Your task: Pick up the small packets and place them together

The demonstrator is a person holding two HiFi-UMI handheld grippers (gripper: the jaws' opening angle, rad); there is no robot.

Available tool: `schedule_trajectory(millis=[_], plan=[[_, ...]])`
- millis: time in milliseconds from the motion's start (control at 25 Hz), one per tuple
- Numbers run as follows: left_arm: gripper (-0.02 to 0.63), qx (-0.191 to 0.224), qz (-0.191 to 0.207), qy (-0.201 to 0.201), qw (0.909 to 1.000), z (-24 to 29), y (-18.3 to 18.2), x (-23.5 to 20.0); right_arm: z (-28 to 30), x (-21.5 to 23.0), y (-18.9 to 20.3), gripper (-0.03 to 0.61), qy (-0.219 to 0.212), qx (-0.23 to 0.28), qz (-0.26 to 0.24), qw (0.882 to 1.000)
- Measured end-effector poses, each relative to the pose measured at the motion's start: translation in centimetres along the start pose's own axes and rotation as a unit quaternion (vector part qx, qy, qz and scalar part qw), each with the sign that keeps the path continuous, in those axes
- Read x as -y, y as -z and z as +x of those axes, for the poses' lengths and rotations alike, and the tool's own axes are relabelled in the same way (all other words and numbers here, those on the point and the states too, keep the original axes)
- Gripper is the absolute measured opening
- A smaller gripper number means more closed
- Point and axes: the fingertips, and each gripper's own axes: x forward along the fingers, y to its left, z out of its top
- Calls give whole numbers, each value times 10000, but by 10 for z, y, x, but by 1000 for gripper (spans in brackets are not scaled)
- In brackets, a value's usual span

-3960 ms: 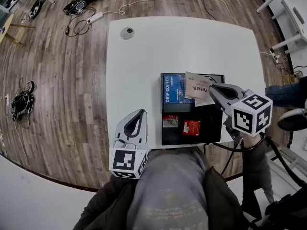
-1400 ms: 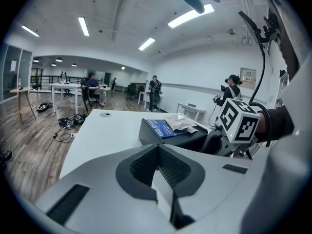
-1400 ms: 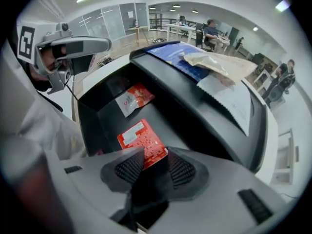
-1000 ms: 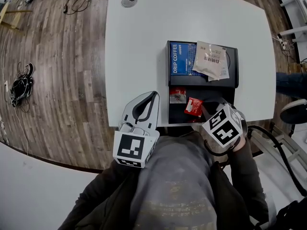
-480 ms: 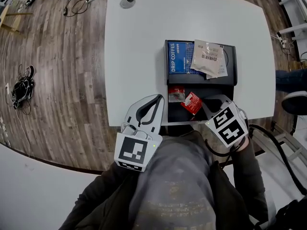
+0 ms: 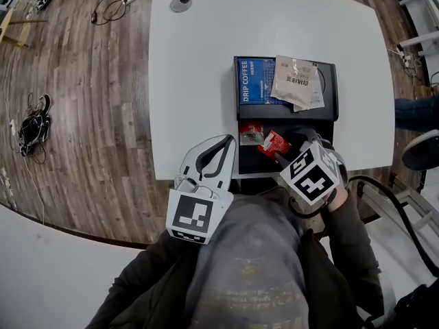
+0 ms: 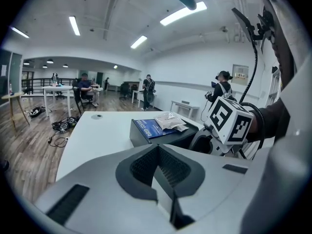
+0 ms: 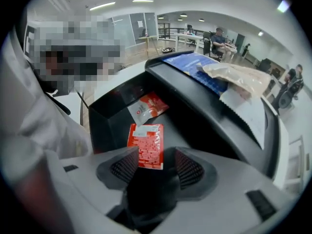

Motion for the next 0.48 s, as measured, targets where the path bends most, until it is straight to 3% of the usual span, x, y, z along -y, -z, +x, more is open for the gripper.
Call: schedule_trajectory(millis=[160,480], plan=[[3,-31,-79,-60,9999,-1,3,-4,0,0,0,221,76,3,-86,9999],[3,21,-207,-246,9995,-4,2,-14,-1,-5,4,113,62,-72,-503,9987]])
